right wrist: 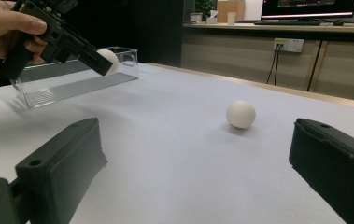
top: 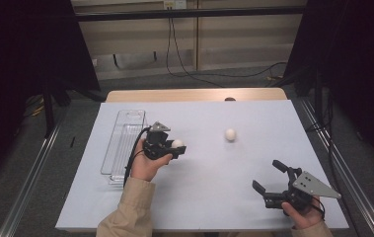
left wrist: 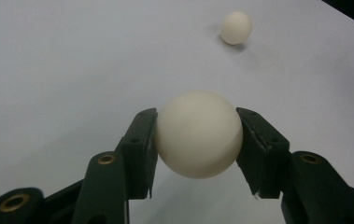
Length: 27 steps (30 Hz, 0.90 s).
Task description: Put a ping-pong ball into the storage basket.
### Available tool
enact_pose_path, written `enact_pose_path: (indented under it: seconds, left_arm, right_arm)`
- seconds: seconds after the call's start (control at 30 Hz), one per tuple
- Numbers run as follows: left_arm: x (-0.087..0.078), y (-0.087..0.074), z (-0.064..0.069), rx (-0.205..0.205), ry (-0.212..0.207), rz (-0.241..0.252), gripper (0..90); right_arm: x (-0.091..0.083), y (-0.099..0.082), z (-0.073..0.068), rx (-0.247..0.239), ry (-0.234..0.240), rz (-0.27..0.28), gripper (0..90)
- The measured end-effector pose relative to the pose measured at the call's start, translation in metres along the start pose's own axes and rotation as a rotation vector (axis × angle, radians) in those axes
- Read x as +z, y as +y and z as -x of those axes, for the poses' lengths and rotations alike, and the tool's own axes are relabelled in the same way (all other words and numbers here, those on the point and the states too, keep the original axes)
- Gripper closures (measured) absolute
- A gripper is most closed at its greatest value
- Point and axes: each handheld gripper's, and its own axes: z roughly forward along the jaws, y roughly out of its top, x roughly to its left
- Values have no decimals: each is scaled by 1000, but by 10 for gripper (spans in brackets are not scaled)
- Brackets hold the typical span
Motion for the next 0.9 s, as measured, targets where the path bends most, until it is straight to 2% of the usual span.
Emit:
enact_pose_path:
  seconds: [0.63, 0.83, 0.9]
  left_arm:
    - [-7, -1, -6, -3, 18, 5, 511]
    - [-10, -1, -9, -25, 17, 18, 511]
    - [-11, -1, -10, -12, 22, 12, 511]
  right_arm:
    - [0, 0, 0, 5, -3, 3, 22]
    - [0, 0, 0, 1, 0, 1, 22]
    - [0, 0, 0, 2, -1, 2, 22]
